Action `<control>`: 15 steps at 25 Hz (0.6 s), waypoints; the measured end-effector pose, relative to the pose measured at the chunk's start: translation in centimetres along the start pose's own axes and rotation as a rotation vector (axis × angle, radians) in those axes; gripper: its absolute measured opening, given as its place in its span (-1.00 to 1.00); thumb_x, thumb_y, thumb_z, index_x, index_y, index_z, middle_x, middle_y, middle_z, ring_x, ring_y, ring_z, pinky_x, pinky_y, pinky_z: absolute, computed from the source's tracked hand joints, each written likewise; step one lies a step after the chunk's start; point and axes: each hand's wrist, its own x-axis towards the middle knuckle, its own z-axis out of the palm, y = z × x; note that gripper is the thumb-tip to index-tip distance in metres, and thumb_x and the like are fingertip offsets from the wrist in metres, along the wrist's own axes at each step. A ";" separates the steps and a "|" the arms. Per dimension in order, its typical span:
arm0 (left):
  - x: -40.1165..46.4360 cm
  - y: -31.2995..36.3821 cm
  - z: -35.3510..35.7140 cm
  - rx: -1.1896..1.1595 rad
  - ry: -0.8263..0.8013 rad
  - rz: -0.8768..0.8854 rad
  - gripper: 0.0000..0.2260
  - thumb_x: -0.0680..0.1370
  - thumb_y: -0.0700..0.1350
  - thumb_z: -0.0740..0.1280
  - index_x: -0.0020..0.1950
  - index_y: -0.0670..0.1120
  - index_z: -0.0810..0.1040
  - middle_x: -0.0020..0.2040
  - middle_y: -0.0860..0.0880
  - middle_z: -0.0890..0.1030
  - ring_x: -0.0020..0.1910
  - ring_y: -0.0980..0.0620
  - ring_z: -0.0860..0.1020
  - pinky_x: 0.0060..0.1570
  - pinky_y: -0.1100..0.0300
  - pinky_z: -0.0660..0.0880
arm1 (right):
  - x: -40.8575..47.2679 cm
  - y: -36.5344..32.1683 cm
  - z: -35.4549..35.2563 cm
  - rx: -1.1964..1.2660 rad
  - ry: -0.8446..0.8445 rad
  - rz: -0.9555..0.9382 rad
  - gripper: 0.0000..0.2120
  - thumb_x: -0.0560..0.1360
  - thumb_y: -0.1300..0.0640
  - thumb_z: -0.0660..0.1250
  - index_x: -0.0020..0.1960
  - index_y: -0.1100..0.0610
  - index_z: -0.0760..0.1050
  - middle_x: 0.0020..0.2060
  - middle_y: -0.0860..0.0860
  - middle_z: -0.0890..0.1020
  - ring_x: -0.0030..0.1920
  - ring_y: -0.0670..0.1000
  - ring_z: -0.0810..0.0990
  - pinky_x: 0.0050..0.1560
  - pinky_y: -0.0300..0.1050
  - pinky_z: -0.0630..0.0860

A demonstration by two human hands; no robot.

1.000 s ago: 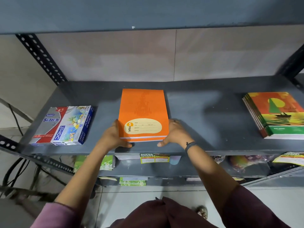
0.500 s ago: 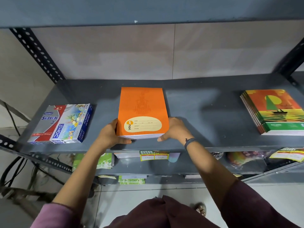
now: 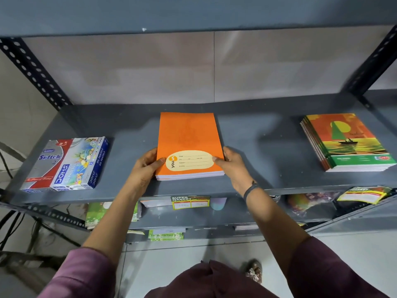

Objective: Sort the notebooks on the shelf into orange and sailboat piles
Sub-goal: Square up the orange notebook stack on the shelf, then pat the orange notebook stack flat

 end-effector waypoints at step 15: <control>-3.6 2.3 16.9 0.680 0.451 0.528 -0.56 0.46 -0.31 0.19 0.35 -0.23 0.35 0.32 -0.24 0.48 0.31 -0.20 0.43 0.31 0.04 0.32 | 0.0 -0.1 -14.9 -0.748 0.254 -0.328 -0.58 0.54 0.09 0.26 0.37 0.19 0.41 0.31 0.17 0.53 0.34 0.17 0.45 0.36 -0.02 0.36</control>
